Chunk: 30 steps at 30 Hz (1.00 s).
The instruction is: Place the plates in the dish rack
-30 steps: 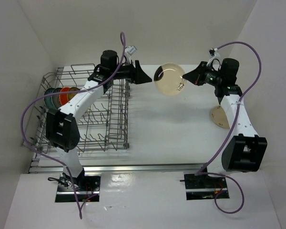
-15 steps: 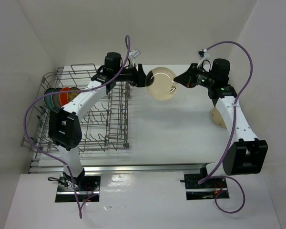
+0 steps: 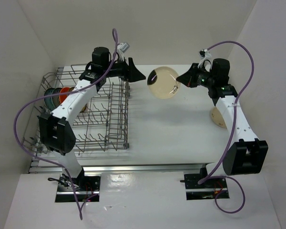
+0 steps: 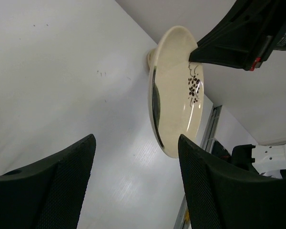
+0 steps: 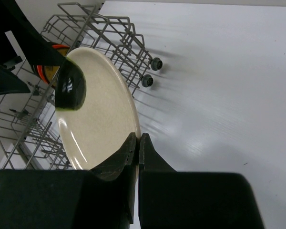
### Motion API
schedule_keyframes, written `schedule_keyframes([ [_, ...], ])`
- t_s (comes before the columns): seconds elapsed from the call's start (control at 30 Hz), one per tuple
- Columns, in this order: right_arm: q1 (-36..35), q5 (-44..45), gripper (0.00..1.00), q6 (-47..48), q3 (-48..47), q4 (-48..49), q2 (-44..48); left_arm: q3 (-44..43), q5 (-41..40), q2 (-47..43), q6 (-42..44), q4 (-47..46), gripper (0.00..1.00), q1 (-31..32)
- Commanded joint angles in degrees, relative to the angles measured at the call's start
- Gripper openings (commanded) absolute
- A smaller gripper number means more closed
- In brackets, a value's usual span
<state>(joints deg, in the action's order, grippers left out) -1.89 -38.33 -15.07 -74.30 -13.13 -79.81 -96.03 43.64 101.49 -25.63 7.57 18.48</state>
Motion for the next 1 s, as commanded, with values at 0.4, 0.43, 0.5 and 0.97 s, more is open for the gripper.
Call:
schedule_keyframes([
  [0.4, -1.01, -3.16, 0.00, 0.04, -2.43, 3.28, 0.80, -2.67, 4.88, 4.23, -0.83, -1.51, 0.68, 3.67],
  [0.43, -1.01, -3.16, 0.00, 0.04, -2.43, 3.28, 0.80, -3.46, 5.49, 5.02, -0.83, -1.51, 0.64, 4.28],
  [0.5, -1.01, -3.16, 0.00, 0.04, -2.43, 3.28, 0.80, -4.07, 6.02, 5.64, -0.83, -1.51, 0.47, 4.28],
  [0.97, -1.01, -0.27, 1.00, 1.35, -2.43, 1.79, 1.32, -6.36, 0.22, -1.97, 1.11, 0.34, 0.00, 0.87],
])
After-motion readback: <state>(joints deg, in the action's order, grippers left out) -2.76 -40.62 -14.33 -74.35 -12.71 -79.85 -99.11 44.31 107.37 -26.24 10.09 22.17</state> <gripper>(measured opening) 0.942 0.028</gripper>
